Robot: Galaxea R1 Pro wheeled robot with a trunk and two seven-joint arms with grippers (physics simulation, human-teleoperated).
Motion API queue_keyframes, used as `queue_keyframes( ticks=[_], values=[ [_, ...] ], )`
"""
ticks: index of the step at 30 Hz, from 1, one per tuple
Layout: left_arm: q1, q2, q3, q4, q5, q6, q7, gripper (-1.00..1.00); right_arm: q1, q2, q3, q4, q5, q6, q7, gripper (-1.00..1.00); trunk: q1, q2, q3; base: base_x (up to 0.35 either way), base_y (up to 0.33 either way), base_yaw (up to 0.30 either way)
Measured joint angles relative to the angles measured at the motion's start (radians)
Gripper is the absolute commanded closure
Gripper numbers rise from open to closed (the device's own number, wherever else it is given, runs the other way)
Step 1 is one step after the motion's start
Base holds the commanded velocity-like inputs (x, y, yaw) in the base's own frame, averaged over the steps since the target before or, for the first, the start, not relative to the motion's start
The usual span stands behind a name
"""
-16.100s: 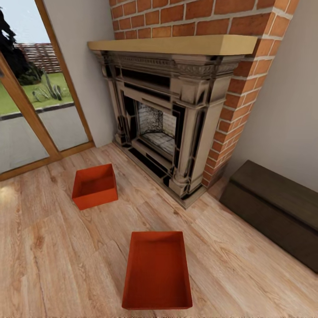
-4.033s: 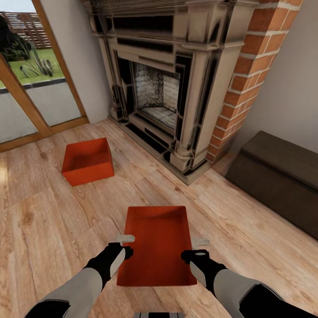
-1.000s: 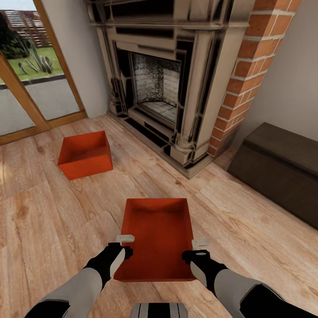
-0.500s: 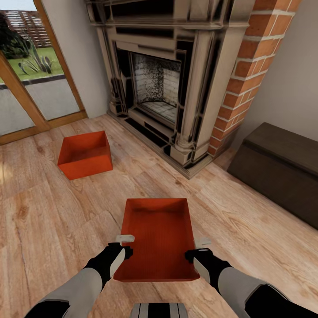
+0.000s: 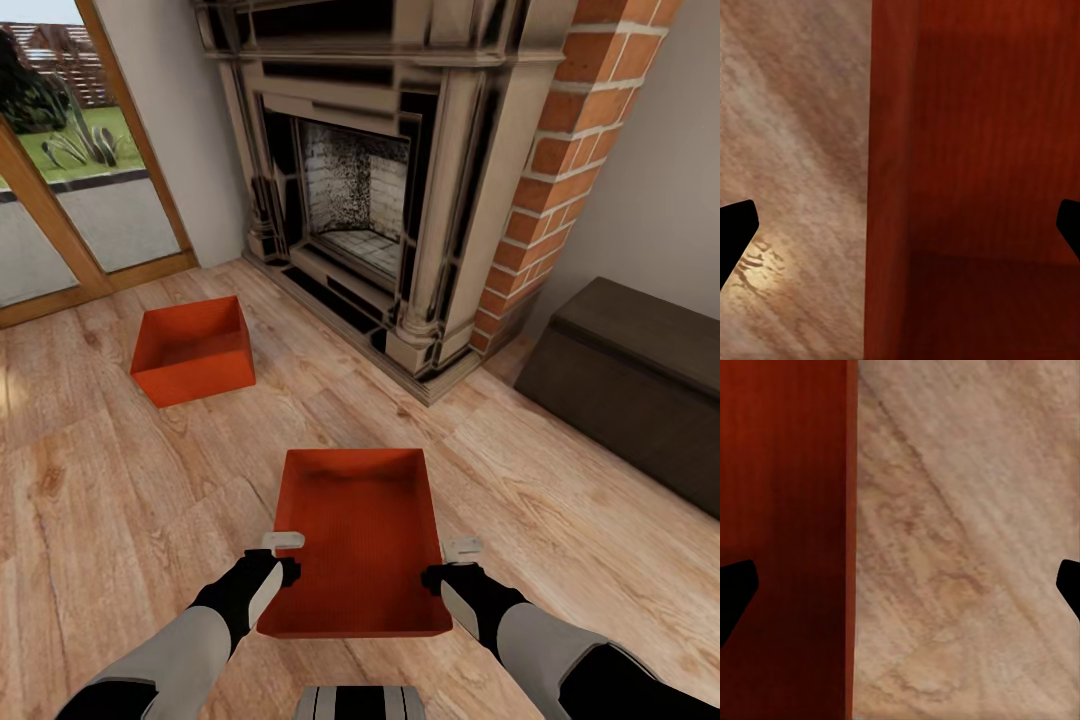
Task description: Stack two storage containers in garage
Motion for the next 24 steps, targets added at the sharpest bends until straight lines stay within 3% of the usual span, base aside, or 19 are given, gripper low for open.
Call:
queue_keyframes(
  ticks=[12,24],
  values=[
    [0.000,0.003,0.003,0.000,-0.001,0.047,-0.003,-1.00,0.000,0.000,0.000,0.000,0.000,-0.001,0.000,-1.00,0.000,0.000,0.000,0.000,0.000,0.000],
    [0.000,0.003,0.003,0.000,-0.001,0.052,0.001,-1.00,0.000,0.000,0.000,0.000,0.000,-0.001,0.000,-1.00,0.000,0.000,0.000,0.000,0.000,0.000]
  ],
)
